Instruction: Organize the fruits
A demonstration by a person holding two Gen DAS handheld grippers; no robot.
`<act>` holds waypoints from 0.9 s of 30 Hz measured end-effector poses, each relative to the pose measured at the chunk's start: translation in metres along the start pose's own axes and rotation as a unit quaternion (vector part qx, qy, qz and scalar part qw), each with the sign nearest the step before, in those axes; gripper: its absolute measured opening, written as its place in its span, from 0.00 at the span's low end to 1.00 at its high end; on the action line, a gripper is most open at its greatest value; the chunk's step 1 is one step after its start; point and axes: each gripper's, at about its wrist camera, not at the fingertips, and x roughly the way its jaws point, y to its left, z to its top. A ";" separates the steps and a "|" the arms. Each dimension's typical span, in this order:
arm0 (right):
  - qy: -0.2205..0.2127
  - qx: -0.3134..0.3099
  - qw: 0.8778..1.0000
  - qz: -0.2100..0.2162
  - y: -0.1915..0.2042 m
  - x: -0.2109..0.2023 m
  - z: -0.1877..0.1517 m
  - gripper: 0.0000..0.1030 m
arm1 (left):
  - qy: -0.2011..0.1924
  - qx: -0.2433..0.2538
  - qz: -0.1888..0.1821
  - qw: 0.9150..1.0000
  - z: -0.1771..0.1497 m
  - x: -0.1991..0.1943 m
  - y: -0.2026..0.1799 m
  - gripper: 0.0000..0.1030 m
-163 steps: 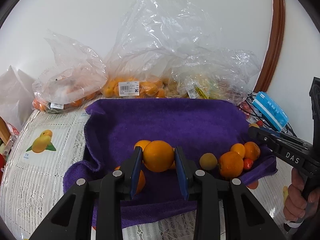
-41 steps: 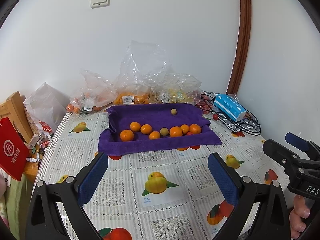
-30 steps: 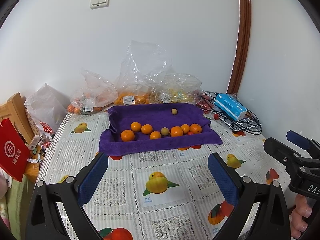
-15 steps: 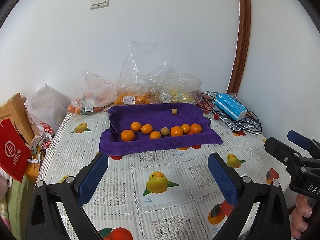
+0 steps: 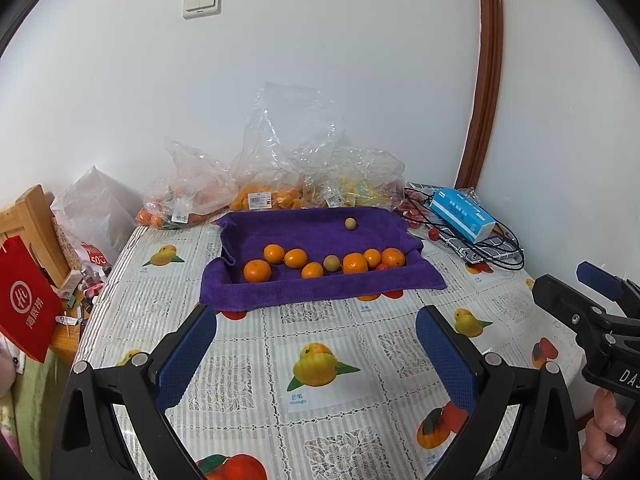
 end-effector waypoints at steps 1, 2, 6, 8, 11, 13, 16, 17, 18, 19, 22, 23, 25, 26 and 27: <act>0.000 0.000 1.000 0.000 0.000 0.000 0.000 0.98 | 0.000 0.000 0.000 1.000 0.000 0.000 0.000 0.98; 0.000 -0.001 1.000 0.000 0.000 0.000 0.000 0.98 | -0.001 -0.001 0.000 1.000 0.000 0.000 0.000 0.98; 0.000 -0.001 1.000 0.001 -0.001 0.000 0.000 0.98 | 0.000 0.000 0.000 1.000 0.000 0.000 0.000 0.98; -0.002 -0.003 1.000 0.000 0.000 -0.002 0.001 0.98 | 0.000 0.000 0.001 1.000 0.000 0.000 0.000 0.98; -0.003 -0.003 1.000 -0.001 0.002 -0.003 0.001 0.98 | 0.000 -0.001 0.001 1.000 0.001 0.000 0.000 0.98; -0.004 -0.004 1.000 -0.001 0.002 -0.003 0.001 0.98 | 0.000 -0.001 0.002 1.000 0.000 0.000 0.000 0.98; -0.004 -0.003 1.000 -0.001 0.002 -0.003 0.001 0.98 | 0.000 -0.002 0.004 1.000 0.000 0.001 0.001 0.98; -0.003 -0.003 1.000 -0.001 0.002 -0.002 0.001 0.98 | 0.000 -0.002 0.003 1.000 0.000 0.001 0.001 0.98; -0.003 -0.003 1.000 -0.001 0.002 -0.002 0.001 0.98 | 0.001 -0.002 0.004 1.000 0.000 0.001 0.001 0.98; -0.002 -0.002 1.000 -0.001 0.002 -0.001 0.001 0.98 | 0.001 -0.002 0.004 1.000 0.000 0.002 0.001 0.98; 0.000 0.000 1.000 0.001 0.002 0.002 0.000 0.98 | 0.001 -0.001 0.007 1.000 0.000 0.003 0.003 0.98; 0.000 0.001 1.000 0.001 0.002 0.003 0.001 0.98 | 0.001 -0.001 0.008 1.000 -0.001 0.004 0.003 0.98; 0.000 0.000 1.000 0.001 0.002 0.003 0.001 0.98 | 0.001 -0.001 0.010 1.000 -0.001 0.006 0.004 0.98; 0.000 0.001 1.000 0.001 0.002 0.004 0.000 0.98 | 0.002 -0.001 0.009 1.000 -0.001 0.007 0.004 0.98; 0.000 0.001 1.000 0.001 0.002 0.005 0.000 0.98 | 0.003 -0.001 0.010 1.000 -0.002 0.008 0.004 0.98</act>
